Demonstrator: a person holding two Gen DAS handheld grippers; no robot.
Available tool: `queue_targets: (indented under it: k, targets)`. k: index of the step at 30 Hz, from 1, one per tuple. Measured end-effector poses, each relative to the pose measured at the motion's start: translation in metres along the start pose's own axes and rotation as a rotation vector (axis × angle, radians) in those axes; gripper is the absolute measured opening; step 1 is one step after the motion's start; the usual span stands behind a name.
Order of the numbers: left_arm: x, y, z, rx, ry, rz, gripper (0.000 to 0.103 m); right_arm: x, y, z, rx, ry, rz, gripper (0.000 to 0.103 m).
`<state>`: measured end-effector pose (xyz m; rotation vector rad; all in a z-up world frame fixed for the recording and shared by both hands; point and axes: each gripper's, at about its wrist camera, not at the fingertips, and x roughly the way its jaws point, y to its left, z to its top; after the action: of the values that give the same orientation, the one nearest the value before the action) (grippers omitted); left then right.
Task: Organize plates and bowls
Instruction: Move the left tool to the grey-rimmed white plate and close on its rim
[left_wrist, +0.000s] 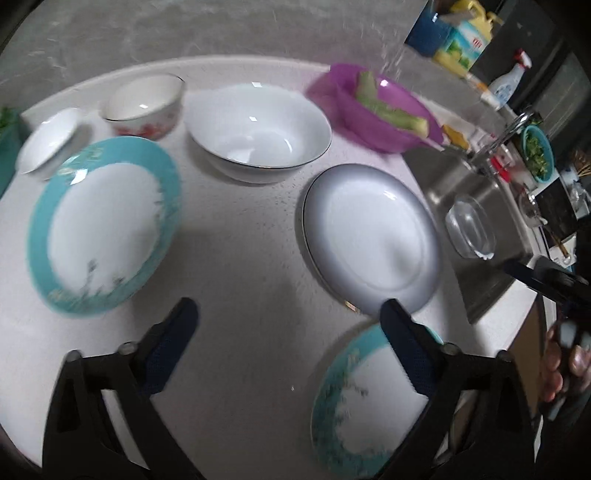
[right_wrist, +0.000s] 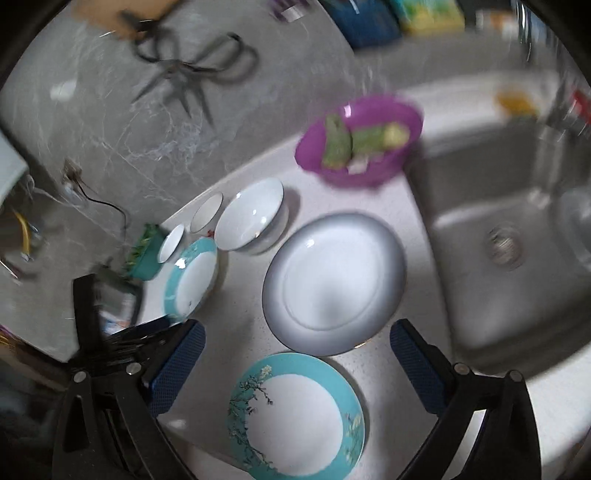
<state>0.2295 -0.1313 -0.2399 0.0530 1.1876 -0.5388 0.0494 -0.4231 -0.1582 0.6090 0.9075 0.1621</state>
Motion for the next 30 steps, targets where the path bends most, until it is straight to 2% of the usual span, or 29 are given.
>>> queue_targets:
  k: [1,3,5,8,12,24,26,28,30]
  targets:
    - [0.012,-0.001,0.008,0.004,0.017,-0.009,0.078,0.010,-0.014,0.006,0.022,0.022,0.002,0.089]
    - [0.032,-0.002,0.022,0.018,0.035,-0.006,0.076,0.029,-0.040,0.016,0.045,0.069,0.032,0.082]
    - [0.054,0.001,0.034,0.009,0.065,0.000,0.076,0.043,-0.057,0.024,0.058,0.099,0.026,0.080]
    - [0.082,0.002,0.043,-0.010,0.097,-0.041,0.069,0.061,-0.078,0.030,0.080,0.131,0.077,0.076]
    - [0.114,-0.002,0.051,-0.022,0.131,-0.092,0.059,0.079,-0.097,0.032,0.128,0.164,0.122,0.064]
    - [0.134,-0.027,0.072,-0.018,0.124,-0.147,0.057,0.105,-0.110,0.047,0.120,0.203,0.207,0.059]
    - [0.131,-0.030,0.070,0.001,0.125,-0.137,0.057,0.106,-0.110,0.049,0.111,0.217,0.217,0.059]
    - [0.129,-0.033,0.069,0.015,0.124,-0.142,0.054,0.108,-0.110,0.052,0.100,0.231,0.220,0.058]
    - [0.126,-0.031,0.066,0.010,0.126,-0.151,0.041,0.110,-0.113,0.053,0.103,0.242,0.238,0.058]
